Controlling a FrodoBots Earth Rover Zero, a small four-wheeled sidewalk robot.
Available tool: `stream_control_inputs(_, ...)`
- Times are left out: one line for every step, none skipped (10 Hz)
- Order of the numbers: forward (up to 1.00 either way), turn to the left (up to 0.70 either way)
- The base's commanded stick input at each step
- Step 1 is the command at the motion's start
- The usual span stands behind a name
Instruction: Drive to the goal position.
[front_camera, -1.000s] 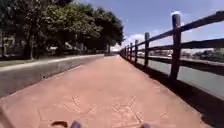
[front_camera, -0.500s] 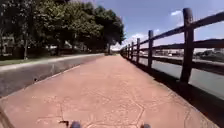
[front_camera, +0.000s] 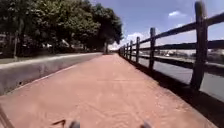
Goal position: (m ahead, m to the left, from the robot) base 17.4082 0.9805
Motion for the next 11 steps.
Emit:
stream_control_inputs(0.7, 0.0)
stream_control_inputs(0.7, 0.0)
stream_control_inputs(0.7, 0.0)
stream_control_inputs(0.7, 0.0)
stream_control_inputs(0.7, 0.0)
stream_control_inputs(0.7, 0.0)
stream_control_inputs(0.7, 0.0)
stream_control_inputs(0.7, 0.0)
stream_control_inputs(0.7, 0.0)
stream_control_inputs(0.7, 0.0)
stream_control_inputs(0.7, 0.0)
